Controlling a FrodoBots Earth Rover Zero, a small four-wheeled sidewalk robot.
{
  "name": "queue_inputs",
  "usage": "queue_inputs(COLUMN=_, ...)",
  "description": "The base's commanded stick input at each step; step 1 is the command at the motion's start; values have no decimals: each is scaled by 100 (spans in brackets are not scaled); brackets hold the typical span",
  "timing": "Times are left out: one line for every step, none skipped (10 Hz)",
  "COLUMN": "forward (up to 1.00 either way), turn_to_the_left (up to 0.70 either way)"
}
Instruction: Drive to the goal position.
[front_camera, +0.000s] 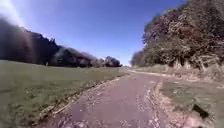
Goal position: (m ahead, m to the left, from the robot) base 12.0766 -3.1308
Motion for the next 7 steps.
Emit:
queue_inputs(forward=100, turn_to_the_left=0)
queue_inputs(forward=100, turn_to_the_left=-3)
queue_inputs(forward=100, turn_to_the_left=-3)
queue_inputs(forward=100, turn_to_the_left=-3)
queue_inputs(forward=100, turn_to_the_left=-2)
queue_inputs(forward=100, turn_to_the_left=-1)
queue_inputs(forward=100, turn_to_the_left=-7)
